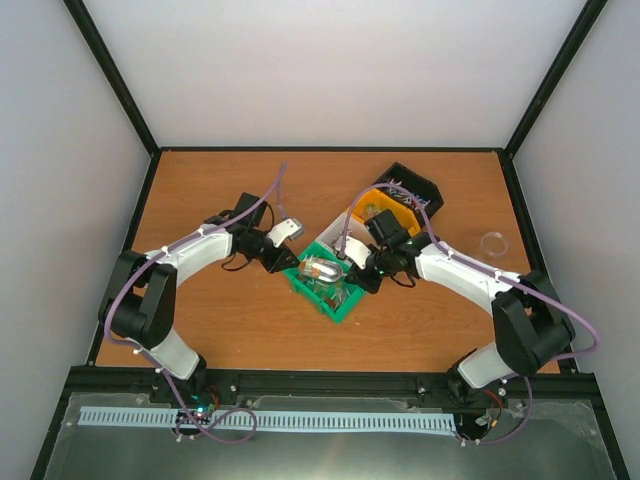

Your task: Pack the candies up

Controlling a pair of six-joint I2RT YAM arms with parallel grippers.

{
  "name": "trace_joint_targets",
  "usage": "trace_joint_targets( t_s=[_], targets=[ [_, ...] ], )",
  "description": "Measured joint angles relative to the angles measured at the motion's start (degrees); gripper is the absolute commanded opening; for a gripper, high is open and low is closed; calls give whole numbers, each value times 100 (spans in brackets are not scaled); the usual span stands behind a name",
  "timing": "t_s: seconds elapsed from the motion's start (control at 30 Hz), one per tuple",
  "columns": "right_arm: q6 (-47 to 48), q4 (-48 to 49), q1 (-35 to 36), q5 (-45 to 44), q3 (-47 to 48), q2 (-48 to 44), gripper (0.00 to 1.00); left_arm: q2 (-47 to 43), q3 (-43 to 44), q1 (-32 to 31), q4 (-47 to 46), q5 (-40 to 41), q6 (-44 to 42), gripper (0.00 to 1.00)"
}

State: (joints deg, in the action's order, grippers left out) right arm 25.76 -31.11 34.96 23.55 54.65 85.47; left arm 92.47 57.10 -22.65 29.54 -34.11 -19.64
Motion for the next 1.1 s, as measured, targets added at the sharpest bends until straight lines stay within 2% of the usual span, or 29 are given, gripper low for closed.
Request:
trace_joint_targets(
  t_s=[0.23, 0.47, 0.6, 0.77, 0.93, 1.1],
  targets=[
    [310, 295, -208, 282, -302, -131, 3, 0, 2, 44, 111, -105, -7, 20],
    [802, 632, -516, 662, -951, -603, 3, 0, 4, 42, 284, -382, -79, 28],
    [1014, 723, -592, 741, -1102, -634, 3, 0, 35, 42, 448, -481, -114, 28],
    [1132, -127, -586, 575, -380, -293, 3, -57, 136, 42, 542, -289, -116, 26],
    [1099, -1165, -603, 13, 562, -199, 3, -297, 136, 42, 560, -68, -149, 26],
    [979, -2122, -564, -396, 955, -199, 3, -376, 131, 42, 562, 50, -216, 25]
  ],
)
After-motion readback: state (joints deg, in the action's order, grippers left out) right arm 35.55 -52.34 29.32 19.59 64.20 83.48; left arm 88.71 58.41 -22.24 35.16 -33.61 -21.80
